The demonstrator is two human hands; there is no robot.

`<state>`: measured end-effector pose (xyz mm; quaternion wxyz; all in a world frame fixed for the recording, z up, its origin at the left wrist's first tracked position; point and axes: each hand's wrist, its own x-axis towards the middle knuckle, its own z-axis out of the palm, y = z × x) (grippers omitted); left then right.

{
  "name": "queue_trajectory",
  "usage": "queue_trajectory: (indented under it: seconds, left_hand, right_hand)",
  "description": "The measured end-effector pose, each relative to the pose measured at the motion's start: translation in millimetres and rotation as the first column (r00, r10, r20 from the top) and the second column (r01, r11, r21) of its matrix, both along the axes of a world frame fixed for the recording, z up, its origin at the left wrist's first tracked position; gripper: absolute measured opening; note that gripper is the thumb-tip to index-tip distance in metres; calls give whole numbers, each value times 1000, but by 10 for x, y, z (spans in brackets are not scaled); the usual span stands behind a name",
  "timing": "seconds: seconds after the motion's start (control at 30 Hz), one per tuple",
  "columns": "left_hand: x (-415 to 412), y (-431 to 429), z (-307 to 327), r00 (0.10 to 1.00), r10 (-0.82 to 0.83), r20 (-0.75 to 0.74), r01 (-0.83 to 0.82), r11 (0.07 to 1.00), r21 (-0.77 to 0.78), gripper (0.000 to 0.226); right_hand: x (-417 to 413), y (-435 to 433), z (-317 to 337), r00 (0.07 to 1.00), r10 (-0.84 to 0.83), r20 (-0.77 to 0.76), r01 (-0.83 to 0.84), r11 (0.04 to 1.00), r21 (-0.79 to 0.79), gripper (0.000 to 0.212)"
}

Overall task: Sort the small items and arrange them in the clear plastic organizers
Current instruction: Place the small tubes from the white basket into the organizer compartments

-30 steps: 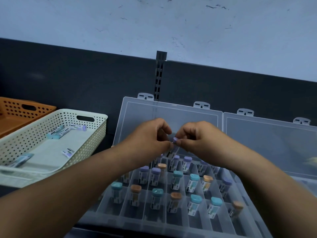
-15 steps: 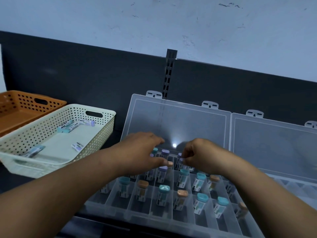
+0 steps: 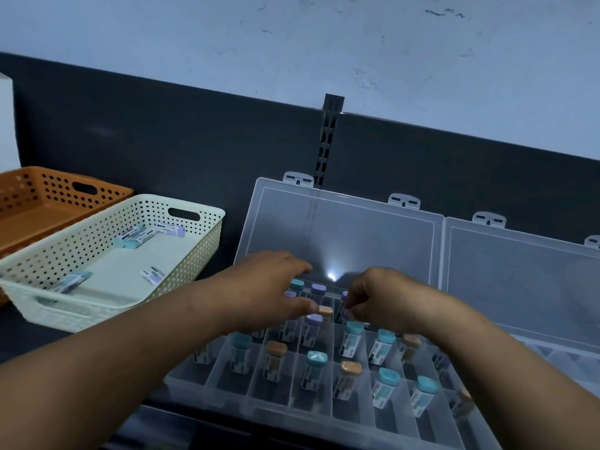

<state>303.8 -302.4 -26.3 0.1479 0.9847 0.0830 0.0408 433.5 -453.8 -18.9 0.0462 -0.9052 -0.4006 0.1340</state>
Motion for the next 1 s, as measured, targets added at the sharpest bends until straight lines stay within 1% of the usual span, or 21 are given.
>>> queue_trajectory:
  seconds: [0.13, 0.33, 0.43, 0.53, 0.63, 0.7, 0.77, 0.87, 1.0]
  left_hand:
    - [-25, 33, 1, 1000, 0, 7, 0, 1000, 20, 67]
    - [-74, 138, 22, 999, -4, 36, 2, 999, 47, 64]
    - [-104, 214, 42, 999, -8, 44, 6, 999, 39, 61]
    - [-150, 338, 75, 997, 2, 76, -4, 1000, 19, 61]
    - [-248, 541, 124, 994, 39, 99, -40, 999, 12, 62]
    - [-333, 686, 181, 992, 65, 107, -69, 997, 35, 64]
    - [-451, 888, 234, 988, 109, 113, -114, 993, 38, 64]
    - [-651, 1250, 282, 974, 192, 124, -196, 980, 19, 63]
    - [-915, 1702, 316, 954, 283, 102, -288, 957, 44, 58]
  right_hand:
    - [-26, 1, 23, 999, 5, 37, -4, 1000, -26, 16]
    - [-57, 33, 100, 995, -18, 99, 24, 998, -54, 12]
    - [-100, 82, 203, 990, -1, 139, 5, 999, -33, 4]
    - [-215, 207, 335, 986, 29, 167, -32, 999, 13, 3]
    - [-343, 435, 430, 977, 81, 196, -96, 993, 69, 5]
    - [-427, 615, 466, 970, 123, 211, -146, 985, 94, 6]
    - [-531, 843, 494, 966, 162, 203, -186, 977, 108, 7]
    - [-714, 1210, 526, 960, 217, 178, -242, 961, 135, 20]
    - [-925, 1734, 497, 948, 286, 138, -306, 938, 160, 28]
